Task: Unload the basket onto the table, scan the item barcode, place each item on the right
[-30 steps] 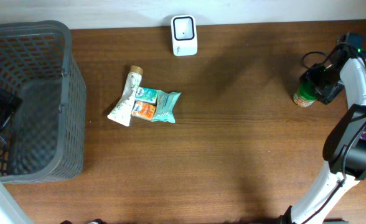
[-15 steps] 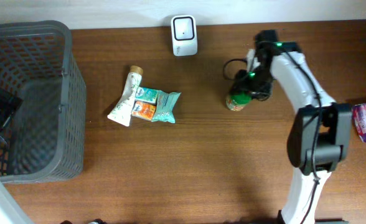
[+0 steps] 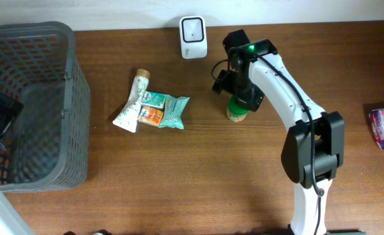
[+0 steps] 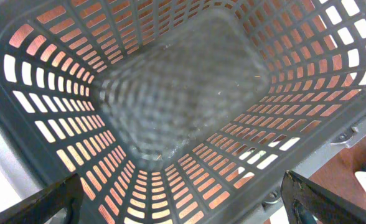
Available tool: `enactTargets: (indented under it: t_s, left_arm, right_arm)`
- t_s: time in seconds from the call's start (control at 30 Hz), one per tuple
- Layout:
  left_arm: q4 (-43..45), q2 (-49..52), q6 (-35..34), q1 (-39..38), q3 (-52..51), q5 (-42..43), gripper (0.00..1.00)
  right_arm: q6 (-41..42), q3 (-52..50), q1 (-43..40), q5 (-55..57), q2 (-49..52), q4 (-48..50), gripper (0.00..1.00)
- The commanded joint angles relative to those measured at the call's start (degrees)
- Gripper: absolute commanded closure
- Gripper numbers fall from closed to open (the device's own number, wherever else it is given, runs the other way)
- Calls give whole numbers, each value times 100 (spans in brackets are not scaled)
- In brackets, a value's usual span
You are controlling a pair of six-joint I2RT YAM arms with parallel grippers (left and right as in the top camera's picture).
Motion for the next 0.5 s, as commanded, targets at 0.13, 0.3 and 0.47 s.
enactTargets:
  t_s: [0.13, 0.3, 0.47]
  left_arm:
    - [-11, 0, -15, 33, 11, 0, 1]
    - [-11, 0, -15, 33, 11, 0, 1]
    - [-11, 0, -15, 33, 11, 0, 1]
  right_arm:
    - [820, -1270, -251, -94, 13, 758, 1]
    - [245, -1113, -247, -142, 11, 811, 1]
    - [-887, -450, -245, -181, 11, 627, 8]
